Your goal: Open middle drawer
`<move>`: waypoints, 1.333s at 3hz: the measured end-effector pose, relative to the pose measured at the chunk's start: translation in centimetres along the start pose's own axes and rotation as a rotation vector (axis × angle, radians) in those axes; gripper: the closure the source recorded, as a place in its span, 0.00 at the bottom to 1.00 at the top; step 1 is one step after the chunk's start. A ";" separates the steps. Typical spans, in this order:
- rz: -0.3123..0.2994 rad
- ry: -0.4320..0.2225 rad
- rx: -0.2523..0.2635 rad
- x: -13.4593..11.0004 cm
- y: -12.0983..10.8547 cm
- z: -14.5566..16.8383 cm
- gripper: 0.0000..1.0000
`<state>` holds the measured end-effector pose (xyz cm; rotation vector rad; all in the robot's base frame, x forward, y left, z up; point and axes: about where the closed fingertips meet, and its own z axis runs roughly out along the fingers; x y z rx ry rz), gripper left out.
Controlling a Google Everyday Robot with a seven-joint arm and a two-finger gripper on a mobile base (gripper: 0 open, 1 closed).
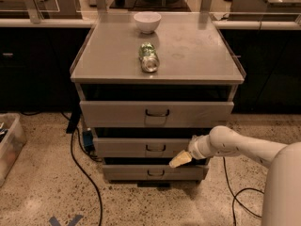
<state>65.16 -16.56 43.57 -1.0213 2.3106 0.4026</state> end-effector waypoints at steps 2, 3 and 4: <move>-0.004 0.018 -0.017 -0.6 0.3 0.5 0.00; 0.026 0.048 -0.060 -0.7 2.1 0.3 0.00; 0.026 0.048 -0.060 -0.7 2.1 0.3 0.00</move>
Offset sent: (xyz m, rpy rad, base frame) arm 0.0224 0.0438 -0.0063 -0.0404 0.1160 0.0827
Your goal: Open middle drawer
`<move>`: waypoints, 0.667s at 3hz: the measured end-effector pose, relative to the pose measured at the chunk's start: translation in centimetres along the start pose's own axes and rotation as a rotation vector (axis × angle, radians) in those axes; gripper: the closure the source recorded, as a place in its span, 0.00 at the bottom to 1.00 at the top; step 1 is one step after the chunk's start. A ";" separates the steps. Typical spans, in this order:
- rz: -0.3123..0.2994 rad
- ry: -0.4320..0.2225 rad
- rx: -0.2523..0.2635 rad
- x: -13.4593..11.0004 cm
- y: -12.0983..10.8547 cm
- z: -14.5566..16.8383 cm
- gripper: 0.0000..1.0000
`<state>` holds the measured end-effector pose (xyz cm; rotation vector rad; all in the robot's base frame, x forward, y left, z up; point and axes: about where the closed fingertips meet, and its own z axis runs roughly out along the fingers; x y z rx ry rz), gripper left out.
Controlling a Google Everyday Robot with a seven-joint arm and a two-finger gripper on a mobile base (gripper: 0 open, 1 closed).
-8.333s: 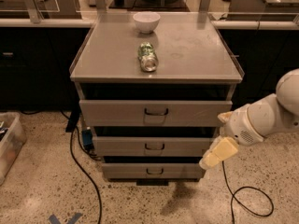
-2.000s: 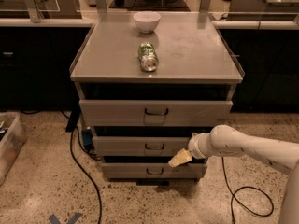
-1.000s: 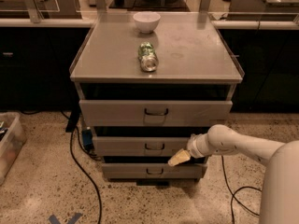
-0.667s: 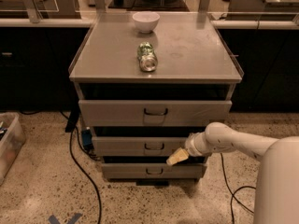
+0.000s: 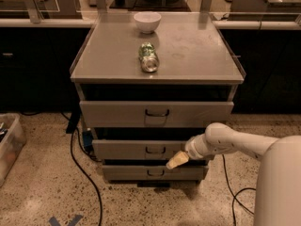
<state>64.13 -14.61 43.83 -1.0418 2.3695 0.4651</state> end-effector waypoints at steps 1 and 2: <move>-0.013 0.006 0.006 0.3 0.6 0.2 0.00; -0.017 0.006 0.009 0.3 0.7 0.0 0.00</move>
Offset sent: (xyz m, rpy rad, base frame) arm -0.0901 -0.0095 0.0026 -0.0811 -0.0487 0.0327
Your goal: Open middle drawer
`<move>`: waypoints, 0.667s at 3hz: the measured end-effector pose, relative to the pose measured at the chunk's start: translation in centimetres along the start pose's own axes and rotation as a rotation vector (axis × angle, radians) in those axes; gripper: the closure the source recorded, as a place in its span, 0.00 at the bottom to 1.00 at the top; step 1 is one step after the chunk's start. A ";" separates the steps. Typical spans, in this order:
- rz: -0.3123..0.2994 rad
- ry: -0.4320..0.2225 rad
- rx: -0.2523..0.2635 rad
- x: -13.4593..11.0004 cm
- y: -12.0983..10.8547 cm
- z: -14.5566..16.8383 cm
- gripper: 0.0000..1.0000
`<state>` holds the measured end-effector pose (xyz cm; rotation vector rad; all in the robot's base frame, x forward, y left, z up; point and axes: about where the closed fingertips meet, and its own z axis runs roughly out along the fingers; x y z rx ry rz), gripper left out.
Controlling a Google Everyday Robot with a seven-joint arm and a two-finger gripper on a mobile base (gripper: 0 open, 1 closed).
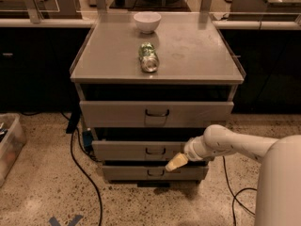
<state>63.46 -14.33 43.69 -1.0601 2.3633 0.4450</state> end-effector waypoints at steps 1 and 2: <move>0.003 0.019 -0.031 2.4 3.0 -1.9 0.00; 0.008 0.055 -0.109 6.0 8.5 -4.3 0.00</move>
Offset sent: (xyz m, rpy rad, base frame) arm -0.1784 -0.0033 0.0251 0.0453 0.1583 0.1005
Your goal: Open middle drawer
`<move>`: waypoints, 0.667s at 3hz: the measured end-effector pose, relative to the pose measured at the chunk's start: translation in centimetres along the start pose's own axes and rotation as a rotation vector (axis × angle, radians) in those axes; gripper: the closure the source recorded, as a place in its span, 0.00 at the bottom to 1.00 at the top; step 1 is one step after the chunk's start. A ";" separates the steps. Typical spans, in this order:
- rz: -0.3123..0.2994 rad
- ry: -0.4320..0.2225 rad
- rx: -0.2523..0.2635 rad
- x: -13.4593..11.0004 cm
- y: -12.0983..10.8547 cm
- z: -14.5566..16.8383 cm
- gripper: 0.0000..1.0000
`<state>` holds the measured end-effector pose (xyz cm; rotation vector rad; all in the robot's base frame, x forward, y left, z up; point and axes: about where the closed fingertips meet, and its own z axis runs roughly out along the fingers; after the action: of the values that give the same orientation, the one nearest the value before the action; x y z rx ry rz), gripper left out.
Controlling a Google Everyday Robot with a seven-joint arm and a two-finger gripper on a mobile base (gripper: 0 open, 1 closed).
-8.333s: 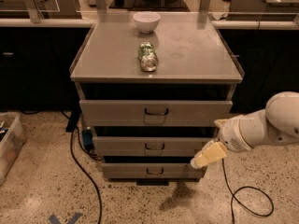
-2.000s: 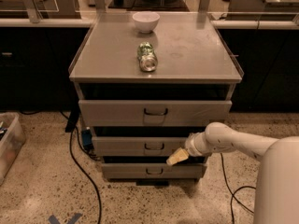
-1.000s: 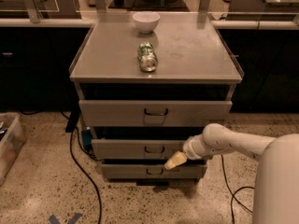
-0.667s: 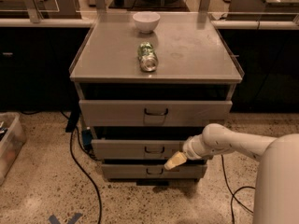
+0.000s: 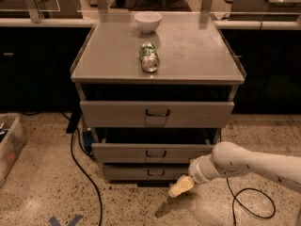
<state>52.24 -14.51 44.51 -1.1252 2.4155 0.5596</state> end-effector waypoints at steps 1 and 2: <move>0.000 0.000 0.000 0.0 0.0 0.0 0.00; -0.014 -0.021 0.030 -1.9 -1.7 -0.6 0.00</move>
Offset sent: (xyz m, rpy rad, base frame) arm 0.0565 -0.0071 0.0300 -0.0106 -0.0959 -0.0245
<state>54.57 -14.68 45.63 -1.1168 2.3884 0.5263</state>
